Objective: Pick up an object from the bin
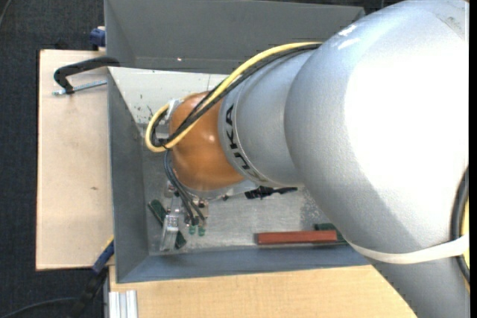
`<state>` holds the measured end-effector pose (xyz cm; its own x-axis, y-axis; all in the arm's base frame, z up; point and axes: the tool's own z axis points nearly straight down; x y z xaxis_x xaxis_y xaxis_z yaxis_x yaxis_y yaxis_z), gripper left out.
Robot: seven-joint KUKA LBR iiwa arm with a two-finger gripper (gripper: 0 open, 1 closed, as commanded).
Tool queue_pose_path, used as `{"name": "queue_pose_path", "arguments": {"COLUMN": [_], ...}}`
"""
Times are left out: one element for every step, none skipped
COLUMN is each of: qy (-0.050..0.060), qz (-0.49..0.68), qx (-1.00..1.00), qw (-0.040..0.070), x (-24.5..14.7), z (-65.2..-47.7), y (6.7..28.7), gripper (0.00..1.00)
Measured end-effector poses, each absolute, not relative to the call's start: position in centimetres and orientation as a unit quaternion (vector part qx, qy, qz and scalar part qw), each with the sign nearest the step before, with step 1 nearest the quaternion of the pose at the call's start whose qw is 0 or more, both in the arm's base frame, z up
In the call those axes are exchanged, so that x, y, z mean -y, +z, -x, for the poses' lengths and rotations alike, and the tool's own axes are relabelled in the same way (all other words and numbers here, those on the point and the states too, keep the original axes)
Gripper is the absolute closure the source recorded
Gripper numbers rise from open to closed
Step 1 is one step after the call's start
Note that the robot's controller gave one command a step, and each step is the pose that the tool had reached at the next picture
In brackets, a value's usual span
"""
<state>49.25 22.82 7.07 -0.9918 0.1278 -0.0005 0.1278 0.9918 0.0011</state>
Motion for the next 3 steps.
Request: {"name": "queue_pose_path", "arguments": {"qy": [0.000,0.000,0.004], "qz": [-0.073,-0.073,-0.067], "qx": [-0.997,-0.997,-0.998], "qw": [-0.001,0.000,0.006], "x": [-21.6,-21.6,-22.5], "z": [-49.3,-49.4,-52.3], "y": [7.1,7.1,22.1], "gripper": [0.00,1.00,1.00]}}
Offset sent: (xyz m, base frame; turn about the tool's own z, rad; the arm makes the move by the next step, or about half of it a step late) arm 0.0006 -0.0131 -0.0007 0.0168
